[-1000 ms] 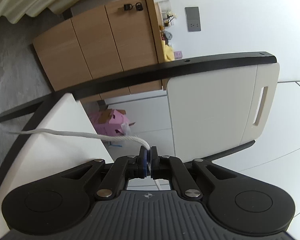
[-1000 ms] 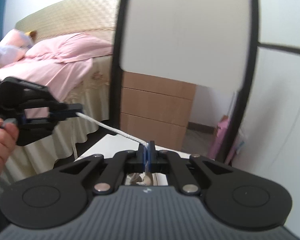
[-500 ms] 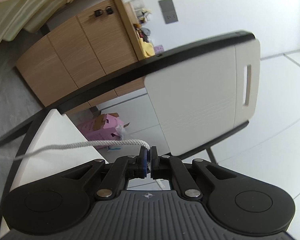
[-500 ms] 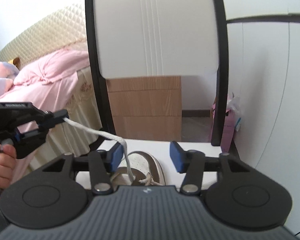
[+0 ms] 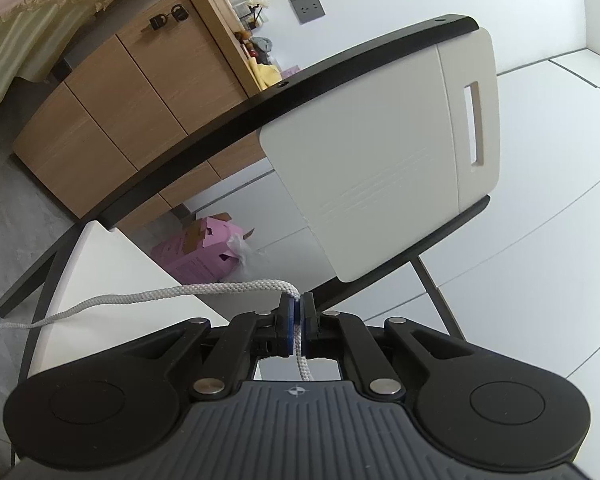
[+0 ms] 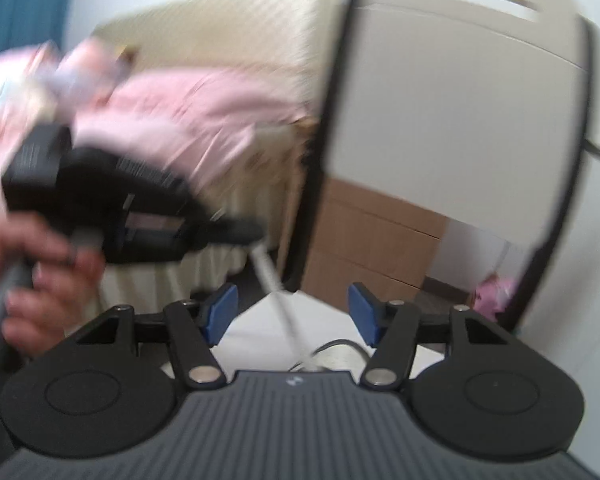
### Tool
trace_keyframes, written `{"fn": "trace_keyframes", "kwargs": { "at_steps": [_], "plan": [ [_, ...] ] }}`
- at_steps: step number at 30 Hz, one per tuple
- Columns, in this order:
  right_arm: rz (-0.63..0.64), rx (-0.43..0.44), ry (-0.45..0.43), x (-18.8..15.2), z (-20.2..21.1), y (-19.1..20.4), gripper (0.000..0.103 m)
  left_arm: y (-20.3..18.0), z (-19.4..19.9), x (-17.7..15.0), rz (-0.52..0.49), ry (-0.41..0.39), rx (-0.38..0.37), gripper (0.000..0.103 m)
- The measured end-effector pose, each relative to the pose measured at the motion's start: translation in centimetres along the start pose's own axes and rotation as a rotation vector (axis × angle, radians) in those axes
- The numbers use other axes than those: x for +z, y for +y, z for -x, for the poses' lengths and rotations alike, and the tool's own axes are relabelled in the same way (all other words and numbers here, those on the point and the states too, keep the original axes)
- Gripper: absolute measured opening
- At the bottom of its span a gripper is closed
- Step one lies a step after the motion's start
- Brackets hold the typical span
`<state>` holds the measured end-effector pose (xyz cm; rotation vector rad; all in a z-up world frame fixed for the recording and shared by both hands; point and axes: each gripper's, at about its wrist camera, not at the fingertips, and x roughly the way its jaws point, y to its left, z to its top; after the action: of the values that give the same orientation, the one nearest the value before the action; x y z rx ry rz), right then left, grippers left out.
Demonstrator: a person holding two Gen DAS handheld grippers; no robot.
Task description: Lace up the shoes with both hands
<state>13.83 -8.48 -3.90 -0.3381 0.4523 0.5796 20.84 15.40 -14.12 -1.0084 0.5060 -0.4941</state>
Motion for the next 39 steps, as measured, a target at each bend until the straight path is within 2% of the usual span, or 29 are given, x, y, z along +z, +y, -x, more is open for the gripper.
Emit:
{"fn": "trace_keyframes", "kwargs": {
  "at_steps": [5,7,10,15,20,24,32,36,39],
  "plan": [
    [0.013,0.021,0.013,0.4,-2.8,0.8,0.039,-0.1,0.1,0.0,-0.004,0.015,-0.017,0.003],
    [-0.013,0.025,0.004,0.4,-2.9,0.3,0.004,0.2,0.2,0.0,0.013,0.012,-0.03,0.003],
    [-0.067,0.057,-0.05,0.6,-2.1,-0.4,0.004,1.0,0.3,0.2,0.071,0.003,-0.069,0.004],
    [-0.018,0.074,-0.12,1.1,-0.2,0.2,0.004,2.6,0.6,0.3,0.229,-0.059,-0.198,0.004],
    [-0.014,0.064,-0.142,0.7,1.2,-0.1,0.004,3.9,1.0,0.2,0.326,-0.111,-0.206,0.004],
    [0.011,0.034,-0.157,0.6,1.9,-0.7,0.004,3.6,1.1,0.2,0.318,-0.141,-0.207,0.004],
    [-0.021,-0.052,-0.179,-0.1,3.2,-3.3,0.004,4.0,2.2,0.6,0.331,-0.224,-0.175,0.003],
    [-0.059,-0.108,-0.162,-0.3,3.2,-4.9,0.004,3.9,2.4,0.7,0.327,-0.231,-0.182,0.003],
    [-0.129,-0.15,-0.119,-0.8,2.6,-6.4,0.005,2.9,1.9,0.7,0.267,-0.202,-0.19,0.003]
  ]
}}
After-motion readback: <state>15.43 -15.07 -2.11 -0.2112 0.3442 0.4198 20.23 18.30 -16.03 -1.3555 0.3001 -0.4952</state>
